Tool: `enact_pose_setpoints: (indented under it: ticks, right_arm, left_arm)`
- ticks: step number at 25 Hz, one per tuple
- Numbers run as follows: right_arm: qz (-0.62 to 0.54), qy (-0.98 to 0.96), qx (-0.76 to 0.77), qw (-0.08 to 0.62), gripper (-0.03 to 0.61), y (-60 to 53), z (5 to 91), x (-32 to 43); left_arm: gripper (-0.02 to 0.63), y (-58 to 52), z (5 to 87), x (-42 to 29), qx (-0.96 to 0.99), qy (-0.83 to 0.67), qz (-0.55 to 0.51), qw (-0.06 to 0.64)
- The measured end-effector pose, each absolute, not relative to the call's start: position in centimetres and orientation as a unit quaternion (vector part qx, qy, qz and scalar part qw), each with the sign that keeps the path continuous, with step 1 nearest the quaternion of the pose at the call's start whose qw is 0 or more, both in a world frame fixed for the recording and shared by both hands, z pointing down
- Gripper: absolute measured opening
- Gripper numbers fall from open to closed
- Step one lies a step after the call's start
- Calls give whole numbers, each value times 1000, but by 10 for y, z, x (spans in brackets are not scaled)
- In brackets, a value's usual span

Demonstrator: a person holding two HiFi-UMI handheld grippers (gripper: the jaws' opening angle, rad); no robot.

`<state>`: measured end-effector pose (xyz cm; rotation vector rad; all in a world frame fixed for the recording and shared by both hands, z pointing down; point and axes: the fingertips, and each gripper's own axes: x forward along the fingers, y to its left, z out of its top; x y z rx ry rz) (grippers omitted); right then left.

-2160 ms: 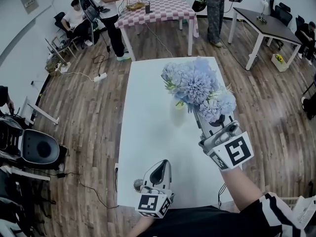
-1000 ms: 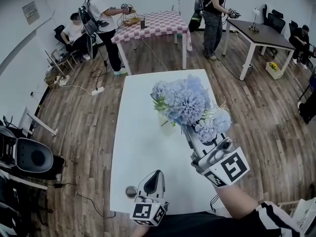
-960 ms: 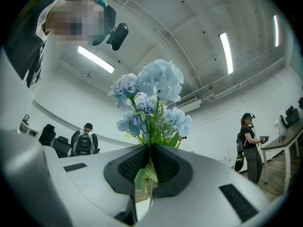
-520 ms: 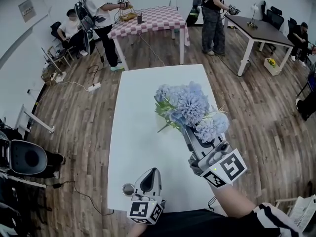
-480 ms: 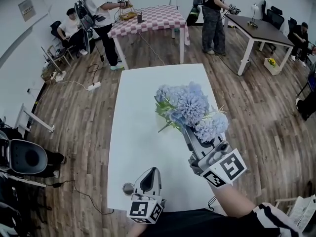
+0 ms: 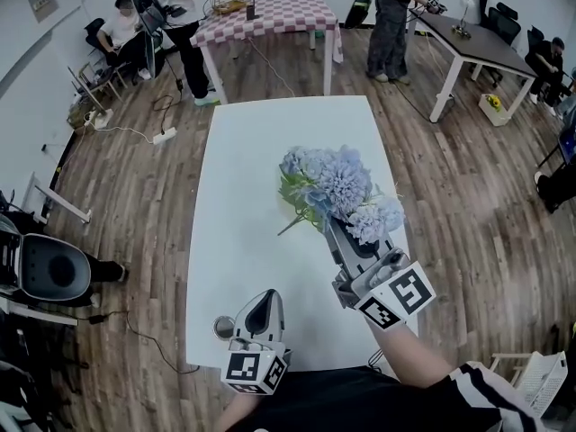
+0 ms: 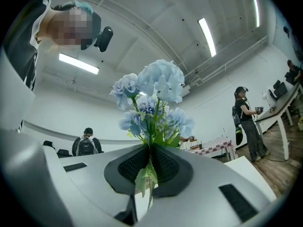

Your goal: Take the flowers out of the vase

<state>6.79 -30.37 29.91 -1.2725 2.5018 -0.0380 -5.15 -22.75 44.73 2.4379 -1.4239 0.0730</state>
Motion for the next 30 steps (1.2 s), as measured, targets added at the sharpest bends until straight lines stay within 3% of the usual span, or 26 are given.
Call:
enact_pose_setpoints:
  ticks: [7, 30]
  right_arm:
    - [-32, 877, -457, 144, 31, -311, 330, 71]
    - [-142, 853, -475, 161, 31, -323, 387, 79]
  left_arm:
    - [5, -230, 452, -49, 853, -496, 31, 160]
    - [5, -230, 460, -49, 851, -496, 42, 168]
